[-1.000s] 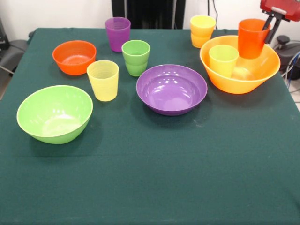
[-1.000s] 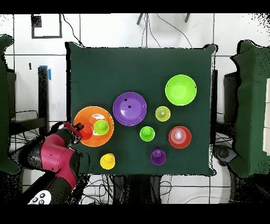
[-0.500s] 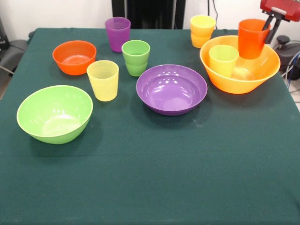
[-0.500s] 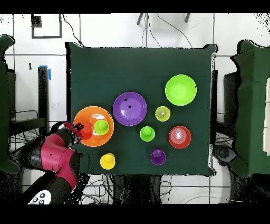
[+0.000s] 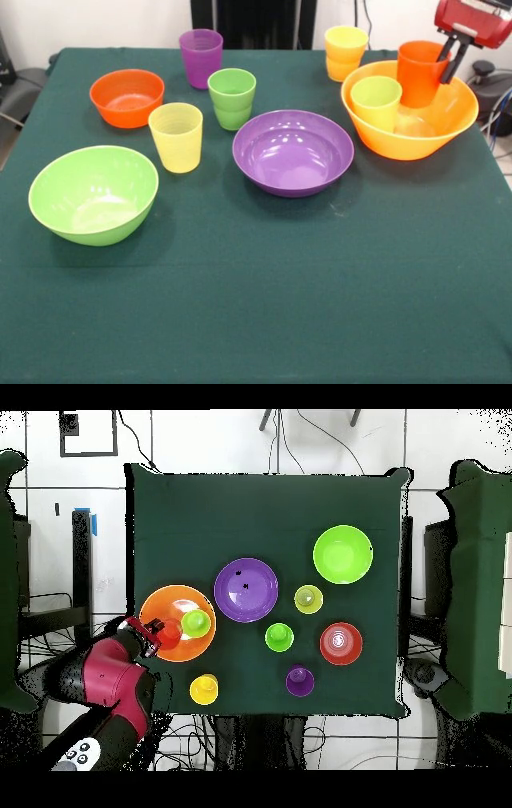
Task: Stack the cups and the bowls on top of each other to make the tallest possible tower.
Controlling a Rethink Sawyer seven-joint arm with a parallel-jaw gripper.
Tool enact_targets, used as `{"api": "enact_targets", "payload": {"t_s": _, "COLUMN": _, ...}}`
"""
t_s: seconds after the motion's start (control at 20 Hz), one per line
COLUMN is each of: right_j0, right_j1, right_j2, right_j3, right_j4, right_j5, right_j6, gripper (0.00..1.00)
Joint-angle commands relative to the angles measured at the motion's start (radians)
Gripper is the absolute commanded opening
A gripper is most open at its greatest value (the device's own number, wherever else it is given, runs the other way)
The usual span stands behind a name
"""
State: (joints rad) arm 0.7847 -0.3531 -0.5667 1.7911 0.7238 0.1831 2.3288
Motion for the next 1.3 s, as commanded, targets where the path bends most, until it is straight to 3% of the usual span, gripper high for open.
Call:
{"api": "enact_targets", "payload": {"t_s": 0.05, "right_j0": 0.007, "right_j1": 0.042, "right_j2": 0.151, "right_j3": -0.04, "right_j4": 0.039, "right_j5": -0.069, "right_j6": 0.236, "gripper": 0.0}}
{"api": "enact_targets", "payload": {"t_s": 0.7, "right_j0": 0.001, "right_j1": 0.04, "right_j2": 0.163, "right_j3": -0.036, "right_j4": 0.051, "right_j5": -0.077, "right_j6": 0.22, "gripper": 0.0}}
{"api": "enact_targets", "payload": {"t_s": 0.75, "right_j0": -0.001, "right_j1": 0.039, "right_j2": 0.167, "right_j3": -0.035, "right_j4": 0.052, "right_j5": -0.082, "right_j6": 0.22, "gripper": 1.0}}
{"api": "enact_targets", "payload": {"t_s": 1.3, "right_j0": 0.0, "right_j1": 0.037, "right_j2": 0.168, "right_j3": -0.031, "right_j4": 0.054, "right_j5": -0.085, "right_j6": 0.222, "gripper": 1.0}}
